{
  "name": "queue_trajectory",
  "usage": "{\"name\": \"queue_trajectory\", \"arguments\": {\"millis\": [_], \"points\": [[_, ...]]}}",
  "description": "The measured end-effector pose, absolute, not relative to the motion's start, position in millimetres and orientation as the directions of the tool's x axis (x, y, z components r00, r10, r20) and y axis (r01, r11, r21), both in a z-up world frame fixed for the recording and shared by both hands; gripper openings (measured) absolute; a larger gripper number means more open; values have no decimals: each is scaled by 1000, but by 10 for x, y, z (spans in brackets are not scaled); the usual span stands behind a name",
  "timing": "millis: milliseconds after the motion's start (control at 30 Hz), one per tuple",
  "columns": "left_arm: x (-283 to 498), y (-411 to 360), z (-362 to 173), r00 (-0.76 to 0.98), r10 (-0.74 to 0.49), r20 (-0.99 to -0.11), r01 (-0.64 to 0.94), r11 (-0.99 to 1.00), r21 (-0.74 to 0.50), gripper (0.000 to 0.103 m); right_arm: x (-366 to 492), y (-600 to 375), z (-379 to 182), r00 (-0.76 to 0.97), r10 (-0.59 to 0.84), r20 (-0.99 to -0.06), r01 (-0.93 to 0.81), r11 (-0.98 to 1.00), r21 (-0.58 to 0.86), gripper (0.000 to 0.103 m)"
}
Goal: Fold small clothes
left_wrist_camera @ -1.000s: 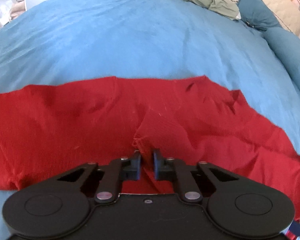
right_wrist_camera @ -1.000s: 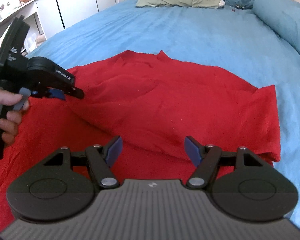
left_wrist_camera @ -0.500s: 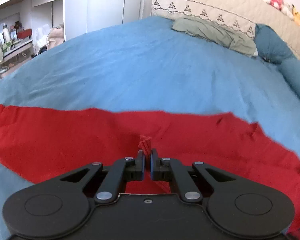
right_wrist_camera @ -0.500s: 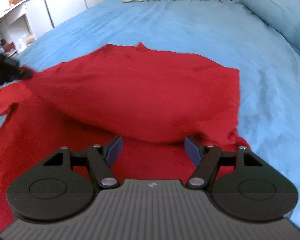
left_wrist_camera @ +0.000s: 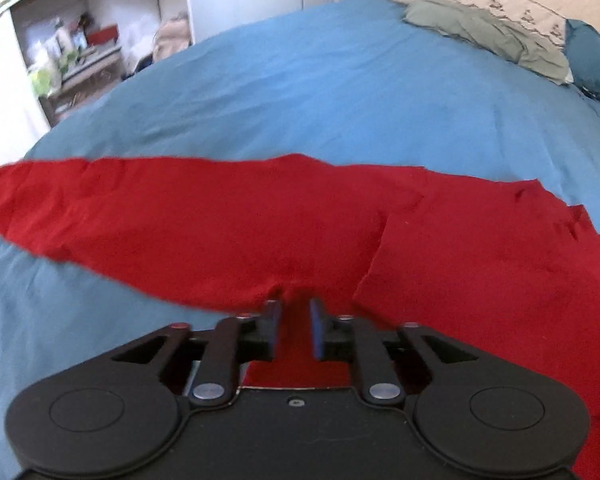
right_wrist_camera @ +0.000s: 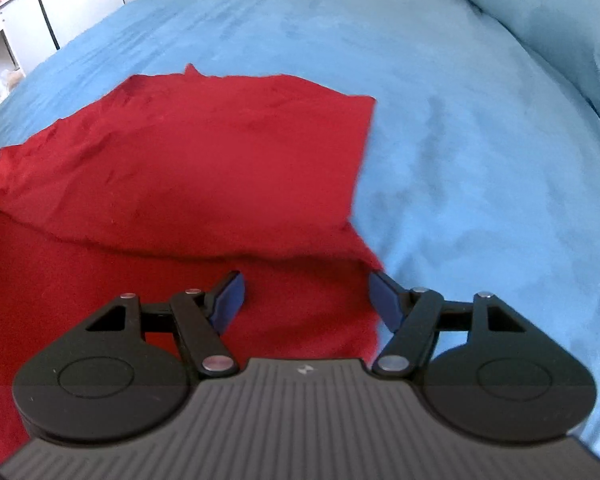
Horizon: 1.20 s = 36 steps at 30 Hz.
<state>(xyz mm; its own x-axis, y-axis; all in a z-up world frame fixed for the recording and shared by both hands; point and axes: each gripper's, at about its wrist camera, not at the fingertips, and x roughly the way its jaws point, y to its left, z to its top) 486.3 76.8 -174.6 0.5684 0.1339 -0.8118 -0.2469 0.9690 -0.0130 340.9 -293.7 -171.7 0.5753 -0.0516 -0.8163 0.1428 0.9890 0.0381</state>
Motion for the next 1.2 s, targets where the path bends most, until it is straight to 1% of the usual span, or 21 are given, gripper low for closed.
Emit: {"name": "queue_trajectory", "arguments": {"millis": [33, 67, 100, 200, 300, 400, 500, 567, 700, 833, 867, 900, 933, 967, 1000, 1067, 1200], "points": [[4848, 751, -1695, 579, 111, -808, -225, 974, -27, 49, 3384, -2938, -1656, 568, -71, -820, 150, 989, 18, 85], [4842, 706, -1630, 599, 78, -797, -186, 981, -44, 63, 3370, -2904, -1569, 577, -89, -812, 141, 990, -8, 85], [4850, 651, -1581, 618, 52, -785, -152, 987, -54, 67, 3342, -2868, -1472, 601, -80, -795, 112, 994, -15, 85], [4972, 414, -1556, 636, -19, -772, -58, 996, -72, 67, 3393, -2747, -1307, 654, -12, -756, 37, 999, 16, 87], [5149, 195, -1753, 613, -79, -786, -1, 995, -101, 67, 3586, -2676, -1462, 639, 19, -769, 37, 998, 56, 87], [5267, 79, -2002, 567, -95, -818, 15, 994, -105, 67, 3694, -2718, -1701, 602, -3, -798, 95, 993, 68, 87], [5225, -29, -2084, 592, -72, -803, 43, 997, -58, 71, 3651, -2831, -1799, 626, 16, -780, 141, 981, 133, 87], [5201, -44, -2049, 593, -70, -802, 50, 998, -49, 71, 3640, -2843, -1792, 632, 19, -775, 145, 979, 142, 87], [5117, 39, -1840, 600, -99, -794, 27, 994, -104, 71, 3652, -2784, -1680, 635, 1, -772, 112, 989, 94, 87], [4909, 227, -1498, 624, -96, -775, 1, 993, -122, 72, 3599, -2643, -1281, 671, 9, -741, 82, 993, 86, 88], [4831, 307, -1376, 636, -90, -767, -8, 992, -124, 73, 3584, -2586, -1163, 678, 15, -735, 73, 993, 88, 90], [4776, 364, -1279, 643, -82, -761, -19, 992, -123, 76, 3613, -2519, -1073, 681, 24, -732, 62, 994, 90, 95], [4715, 458, -1177, 651, -72, -755, -33, 992, -123, 79, 3606, -2439, -942, 684, 32, -729, 49, 995, 90, 98], [4646, 565, -1077, 663, -55, -747, -55, 991, -122, 92, 3602, -2357, -831, 690, 37, -722, 42, 995, 91, 103], [4581, 678, -997, 675, -35, -737, -82, 989, -122, 103, 3587, -2273, -722, 702, 51, -711, 28, 995, 100, 103], [4460, 957, -871, 697, -3, -718, -135, 982, -135, 103, 3567, -2100, -544, 716, 90, -692, -3, 992, 126, 103], [4321, 1617, -831, 678, 57, -733, -253, 954, -159, 103, 3628, -1715, -388, 709, 120, -695, -22, 989, 147, 103]]}}
